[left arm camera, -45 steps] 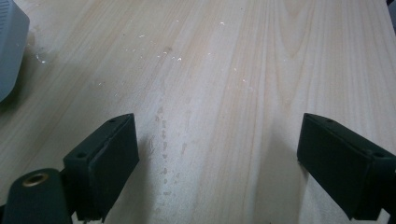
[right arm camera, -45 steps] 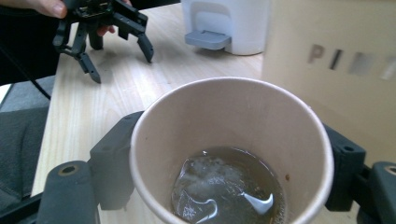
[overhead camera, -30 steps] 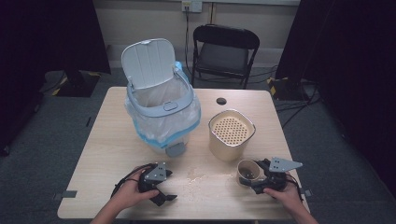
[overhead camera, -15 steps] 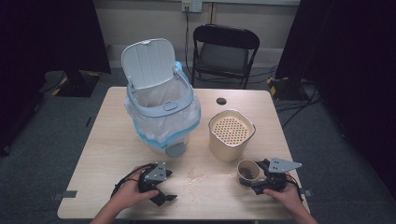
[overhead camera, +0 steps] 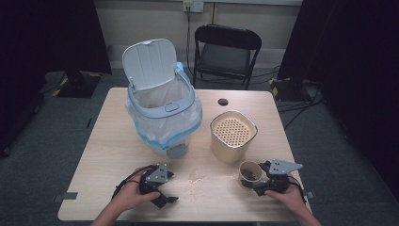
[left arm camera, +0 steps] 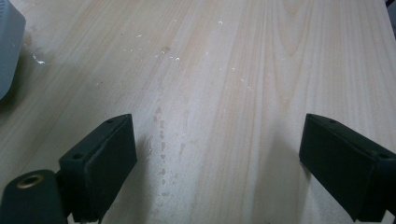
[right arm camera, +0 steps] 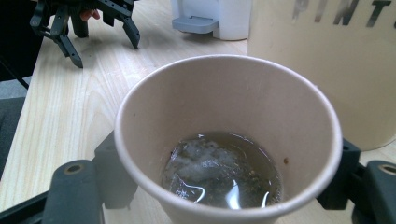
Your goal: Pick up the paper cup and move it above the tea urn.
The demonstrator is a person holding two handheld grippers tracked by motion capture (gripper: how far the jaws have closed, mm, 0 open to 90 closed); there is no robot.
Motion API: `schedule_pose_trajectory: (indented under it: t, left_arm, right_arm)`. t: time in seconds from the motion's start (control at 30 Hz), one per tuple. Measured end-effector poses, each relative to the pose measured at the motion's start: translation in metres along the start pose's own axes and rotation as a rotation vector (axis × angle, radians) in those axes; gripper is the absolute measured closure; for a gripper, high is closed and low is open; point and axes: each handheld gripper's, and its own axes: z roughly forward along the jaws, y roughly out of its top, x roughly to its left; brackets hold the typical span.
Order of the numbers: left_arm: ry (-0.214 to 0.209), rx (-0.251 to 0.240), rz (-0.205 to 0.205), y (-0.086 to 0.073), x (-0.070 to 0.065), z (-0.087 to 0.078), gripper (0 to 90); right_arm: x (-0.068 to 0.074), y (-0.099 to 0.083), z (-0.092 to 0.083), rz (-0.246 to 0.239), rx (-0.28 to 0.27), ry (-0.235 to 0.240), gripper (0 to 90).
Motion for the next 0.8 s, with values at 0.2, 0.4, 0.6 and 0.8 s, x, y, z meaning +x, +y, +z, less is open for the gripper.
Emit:
schedule_pose_trajectory:
  t: [0.2,0.4,0.6,0.8]
  left_arm:
    - [0.0,0.0,0.0,0.0,0.0,0.0,10.3]
    - [-0.002,0.003,0.001,0.0,0.0,0.0,9.9]
    - [-0.001,0.006,-0.001,0.0,0.0,0.0,9.4]
    - [-0.003,0.006,0.003,0.0,0.0,0.0,9.3]
  right_arm:
    - [0.0,0.001,-0.002,-0.003,0.008,-0.005,26.1]
    - [-0.01,0.009,-0.015,0.002,0.009,-0.057,26.3]
    - [-0.026,0.016,-0.031,0.012,0.006,-0.115,26.4]
    - [-0.043,0.02,-0.037,0.026,0.027,-0.172,26.4]
